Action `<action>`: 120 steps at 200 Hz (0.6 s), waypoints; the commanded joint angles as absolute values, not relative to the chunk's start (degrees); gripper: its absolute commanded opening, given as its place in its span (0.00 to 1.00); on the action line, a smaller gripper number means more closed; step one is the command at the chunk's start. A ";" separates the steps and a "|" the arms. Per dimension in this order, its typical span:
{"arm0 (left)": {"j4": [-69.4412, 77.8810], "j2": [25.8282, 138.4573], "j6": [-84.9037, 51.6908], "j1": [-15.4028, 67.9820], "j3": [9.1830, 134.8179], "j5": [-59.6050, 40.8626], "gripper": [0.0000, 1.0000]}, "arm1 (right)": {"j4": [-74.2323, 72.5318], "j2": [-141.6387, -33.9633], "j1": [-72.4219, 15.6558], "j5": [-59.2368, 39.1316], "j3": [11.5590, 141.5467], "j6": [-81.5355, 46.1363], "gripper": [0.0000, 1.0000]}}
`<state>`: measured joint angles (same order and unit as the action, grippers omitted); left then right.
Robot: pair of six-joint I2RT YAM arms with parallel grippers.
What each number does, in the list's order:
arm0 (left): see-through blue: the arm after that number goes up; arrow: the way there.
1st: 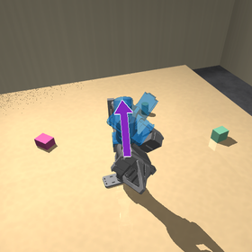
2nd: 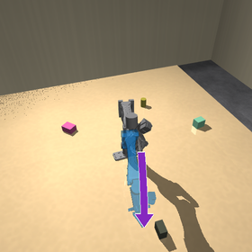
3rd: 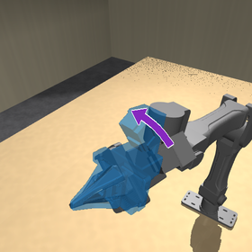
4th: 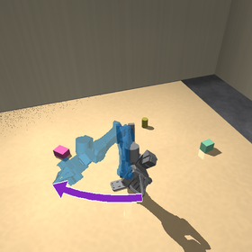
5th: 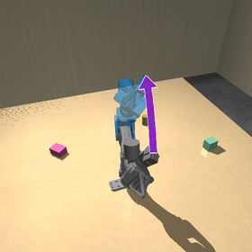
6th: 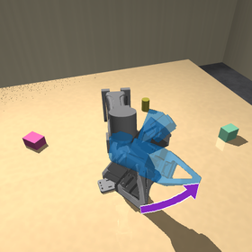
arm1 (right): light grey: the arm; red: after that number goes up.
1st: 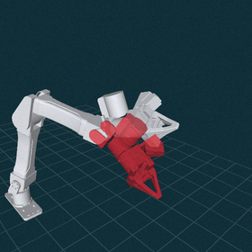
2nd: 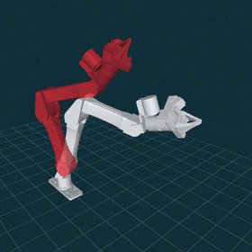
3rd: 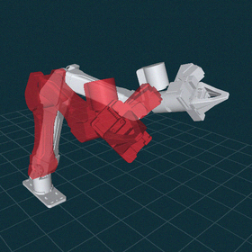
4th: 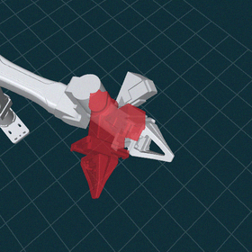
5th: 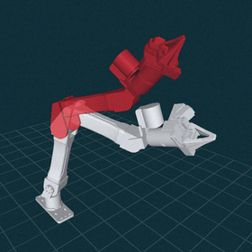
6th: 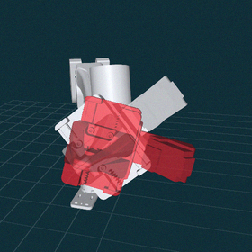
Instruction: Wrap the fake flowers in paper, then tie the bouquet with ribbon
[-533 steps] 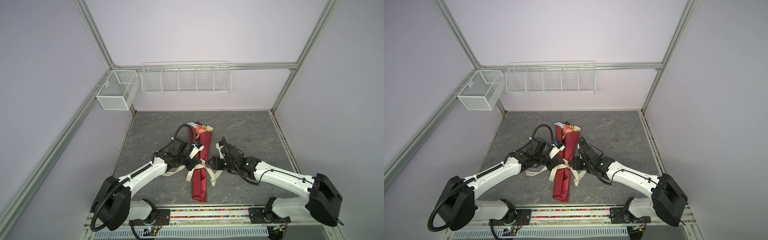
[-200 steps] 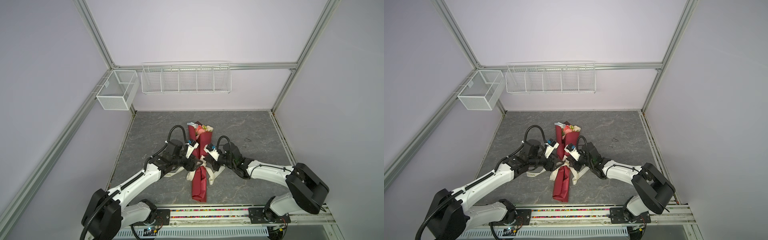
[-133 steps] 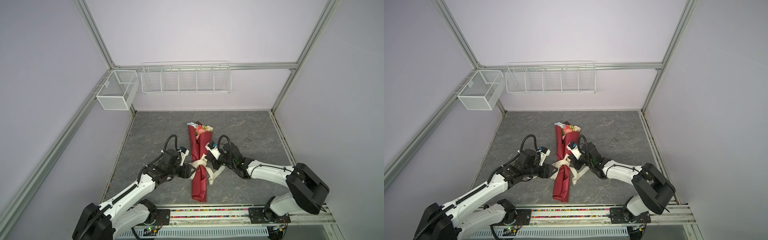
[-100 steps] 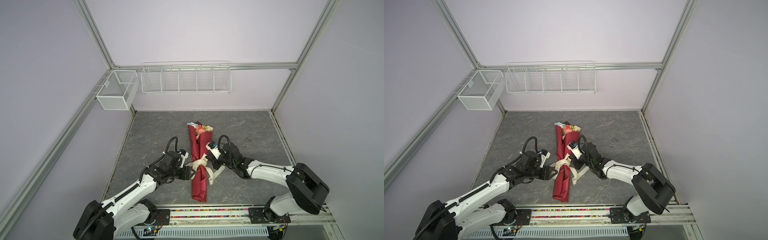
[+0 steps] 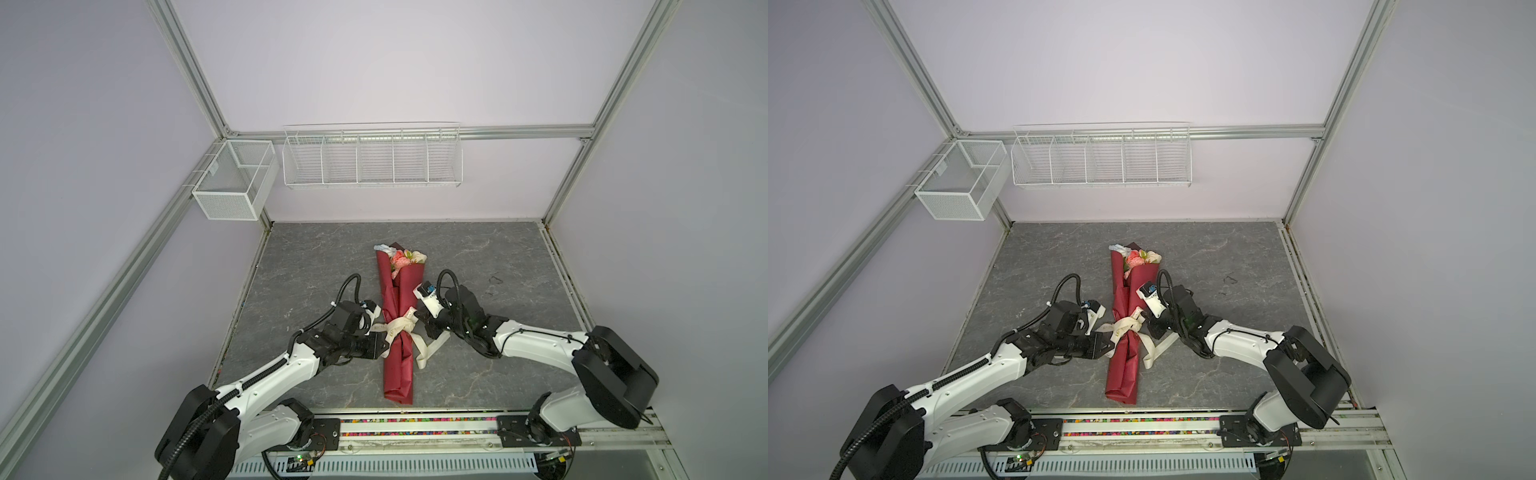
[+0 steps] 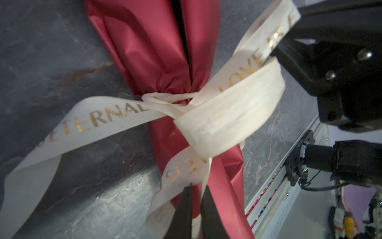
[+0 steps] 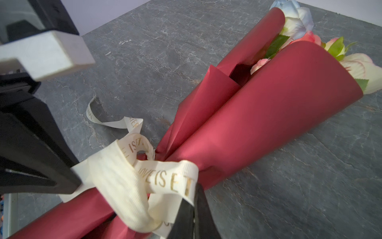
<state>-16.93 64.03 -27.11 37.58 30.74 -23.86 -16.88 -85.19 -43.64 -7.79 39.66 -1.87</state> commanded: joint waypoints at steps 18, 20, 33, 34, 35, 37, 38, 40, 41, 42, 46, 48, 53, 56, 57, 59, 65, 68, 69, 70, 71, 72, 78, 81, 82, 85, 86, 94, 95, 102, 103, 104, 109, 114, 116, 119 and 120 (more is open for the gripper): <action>-18.15 60.31 -28.34 37.88 31.29 -20.08 0.00 | -12.16 -84.37 -43.44 -3.02 41.78 -3.93 0.06; -18.29 60.06 -28.62 37.88 31.25 -19.83 0.00 | -11.96 -84.33 -43.42 -2.71 41.82 -4.08 0.06; -19.11 58.54 -29.90 37.88 30.91 -17.71 0.00 | -10.71 -83.90 -43.46 -1.28 41.60 -4.70 0.06; -19.18 58.45 -29.94 37.88 30.88 -17.51 0.00 | -10.63 -83.83 -43.48 -1.26 41.63 -4.76 0.06; -19.21 58.36 -30.04 37.88 30.82 -17.37 0.00 | -10.54 -83.80 -43.49 -1.11 41.60 -4.76 0.06; -19.24 58.07 -30.12 37.88 30.71 -17.13 0.00 | -10.26 -83.68 -43.50 -0.85 41.51 -4.88 0.06; -19.24 58.00 -30.13 37.88 30.69 -17.00 0.00 | -10.18 -83.63 -43.50 -0.82 41.54 -4.90 0.06; -19.22 57.81 -30.32 37.88 30.59 -16.84 0.00 | -9.93 -83.53 -43.51 -0.69 41.56 -5.11 0.06; -19.24 57.69 -30.32 37.88 30.50 -16.73 0.00 | -9.80 -83.47 -43.51 -0.56 41.52 -5.24 0.06; -19.20 57.58 -30.32 37.88 30.41 -16.67 0.00 | -9.65 -83.39 -43.51 -0.46 41.50 -5.30 0.06; -19.15 57.13 -30.36 37.81 30.12 -16.48 0.00 | -9.11 -83.22 -43.48 -0.14 41.54 -5.58 0.06; -19.09 56.95 -30.37 37.80 30.01 -16.40 0.00 | -8.78 -83.16 -43.46 0.07 41.56 -5.68 0.06; -19.31 56.43 -30.59 37.72 29.82 -16.18 0.00 | -7.93 -83.01 -43.46 0.44 41.57 -5.81 0.06; -19.40 56.16 -30.63 37.64 29.73 -16.12 0.00 | -7.46 -82.83 -43.39 0.56 41.63 -6.00 0.06; -19.37 56.03 -30.70 37.58 29.72 -16.10 0.00 | -7.38 -82.77 -43.45 0.59 41.64 -6.03 0.06; -19.39 55.89 -30.86 37.50 29.69 -16.11 0.00 | -7.01 -82.72 -43.42 0.70 41.66 -6.10 0.06; -19.20 55.53 -31.29 37.10 29.43 -16.45 0.00 | -6.03 -82.36 -43.41 0.96 41.57 -6.33 0.06; -19.09 55.33 -31.55 36.86 29.24 -16.76 0.00 | -5.60 -82.22 -43.42 1.10 41.53 -6.62 0.06; -19.08 55.26 -31.68 36.76 29.21 -16.82 0.00 | -5.44 -82.16 -43.37 1.12 41.51 -6.74 0.06; -19.03 55.14 -31.75 36.66 29.15 -16.89 0.00 | -5.27 -82.08 -43.40 1.22 41.50 -6.84 0.06; -18.96 55.08 -31.87 36.61 29.08 -17.01 0.00 | -5.14 -82.00 -43.36 1.31 41.45 -6.94 0.06; -18.93 55.05 -31.98 36.50 29.00 -17.08 0.00 | -4.99 -81.87 -43.35 1.36 41.42 -6.98 0.06; -18.70 54.73 -32.78 35.98 28.63 -17.39 0.00 | -4.46 -81.34 -43.41 1.78 41.11 -7.57 0.06; -18.71 54.63 -33.21 35.69 28.43 -17.40 0.00 | -4.22 -81.05 -43.38 2.00 40.83 -7.93 0.06; -18.67 54.61 -33.35 35.60 28.37 -17.40 0.00 | -4.17 -80.96 -43.40 2.01 40.76 -8.01 0.06; -18.64 54.44 -33.78 35.32 28.12 -17.40 0.00 | -3.97 -80.67 -43.42 2.14 40.52 -8.27 0.06; -18.59 54.47 -33.90 35.24 28.08 -17.40 0.00 | -3.88 -80.59 -43.37 2.21 40.38 -8.36 0.06; -18.62 54.35 -34.65 34.43 27.57 -17.48 0.00 | -2.99 -79.67 -43.37 2.71 39.86 -8.92 0.07; -18.67 54.38 -34.73 34.36 27.50 -17.53 0.00 | -2.86 -79.61 -43.35 2.80 39.79 -8.99 0.07; -18.88 54.65 -35.25 33.58 27.10 -17.65 0.00 | -1.89 -79.01 -43.42 3.09 39.40 -9.44 0.07; -18.89 54.75 -35.29 33.49 27.04 -17.66 0.00 | -1.73 -78.88 -43.37 3.17 39.39 -9.47 0.07; -18.85 54.80 -35.31 33.40 26.97 -17.71 0.00 | -1.66 -78.77 -43.35 3.21 39.29 -9.52 0.07; -19.16 55.22 -35.38 32.80 26.85 -18.07 0.00 | -0.87 -78.40 -43.41 3.43 39.05 -9.70 0.07; -19.28 55.66 -35.42 32.20 26.81 -18.69 0.00 | -0.21 -78.10 -43.46 3.66 38.81 -9.80 0.07; -19.28 55.86 -35.49 31.96 26.81 -19.00 0.00 | 0.01 -77.97 -43.36 3.77 38.73 -9.81 0.07; -19.24 56.23 -35.53 31.60 26.81 -19.57 0.00 | 0.45 -77.83 -43.40 4.04 38.68 -9.97 0.07; -19.16 56.33 -35.52 31.49 26.76 -19.85 0.00 | 0.58 -77.72 -43.41 4.09 38.68 -10.04 0.07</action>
<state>-18.39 55.13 -33.01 33.74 27.68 -18.24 -4.03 -80.12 -43.59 1.56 40.27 -7.77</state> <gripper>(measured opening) 0.049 0.069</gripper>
